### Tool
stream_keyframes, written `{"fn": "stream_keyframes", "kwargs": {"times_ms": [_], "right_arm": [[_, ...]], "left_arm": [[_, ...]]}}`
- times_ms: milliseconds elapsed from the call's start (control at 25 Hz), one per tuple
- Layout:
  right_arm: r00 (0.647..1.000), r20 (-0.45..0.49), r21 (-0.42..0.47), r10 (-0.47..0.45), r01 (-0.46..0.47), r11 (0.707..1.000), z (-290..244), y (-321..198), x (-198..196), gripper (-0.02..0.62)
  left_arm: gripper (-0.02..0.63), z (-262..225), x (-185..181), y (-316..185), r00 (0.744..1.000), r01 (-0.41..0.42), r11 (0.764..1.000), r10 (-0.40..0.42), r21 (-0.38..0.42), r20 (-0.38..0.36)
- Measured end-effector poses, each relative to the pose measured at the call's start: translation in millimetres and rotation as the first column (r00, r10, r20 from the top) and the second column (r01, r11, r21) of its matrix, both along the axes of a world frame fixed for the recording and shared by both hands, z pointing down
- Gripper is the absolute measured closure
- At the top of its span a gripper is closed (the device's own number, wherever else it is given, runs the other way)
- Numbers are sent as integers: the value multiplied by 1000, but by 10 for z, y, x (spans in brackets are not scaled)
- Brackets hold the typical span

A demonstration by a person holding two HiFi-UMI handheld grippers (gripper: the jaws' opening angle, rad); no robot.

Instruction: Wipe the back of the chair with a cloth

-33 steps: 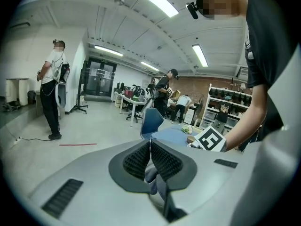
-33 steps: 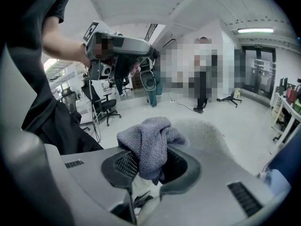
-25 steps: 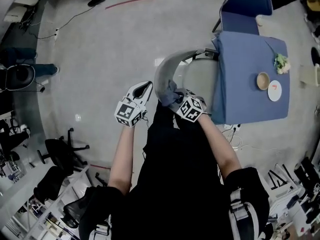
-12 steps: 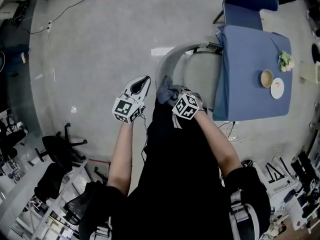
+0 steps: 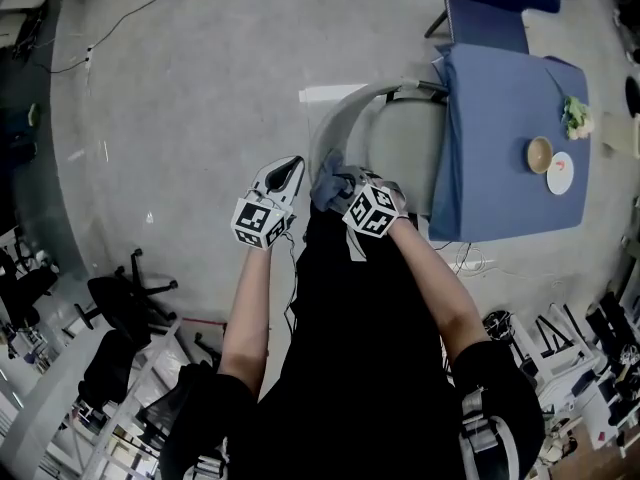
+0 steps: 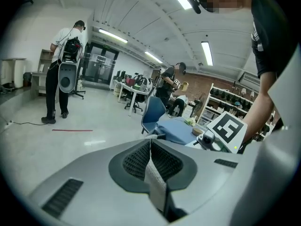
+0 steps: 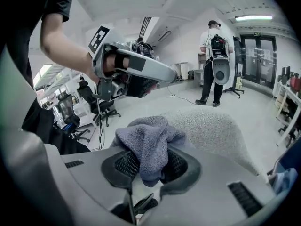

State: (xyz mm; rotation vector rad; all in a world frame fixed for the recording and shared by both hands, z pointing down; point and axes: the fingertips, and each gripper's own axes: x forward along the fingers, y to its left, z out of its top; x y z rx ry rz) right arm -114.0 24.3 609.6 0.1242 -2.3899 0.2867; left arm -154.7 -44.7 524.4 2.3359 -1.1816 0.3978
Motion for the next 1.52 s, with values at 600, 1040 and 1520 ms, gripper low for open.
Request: {"fn": "stream_keyframes", "kwargs": {"times_ms": [600,1040,1520], "right_arm": [[982,52,0,182,-182,983,123,-454,38,471],[955,75,15,287,-289,957,113,-923,82,471],[919,70,2,387,-388,922,189,-1298,214,469]], "left_arm": [[578,418,178,-168,999,-42,999,42,-7,7],[578,502,245,-36,996,-80,997,81,-20,24],[578,518,264,-19,997,-79,997,79,-19,24]]}}
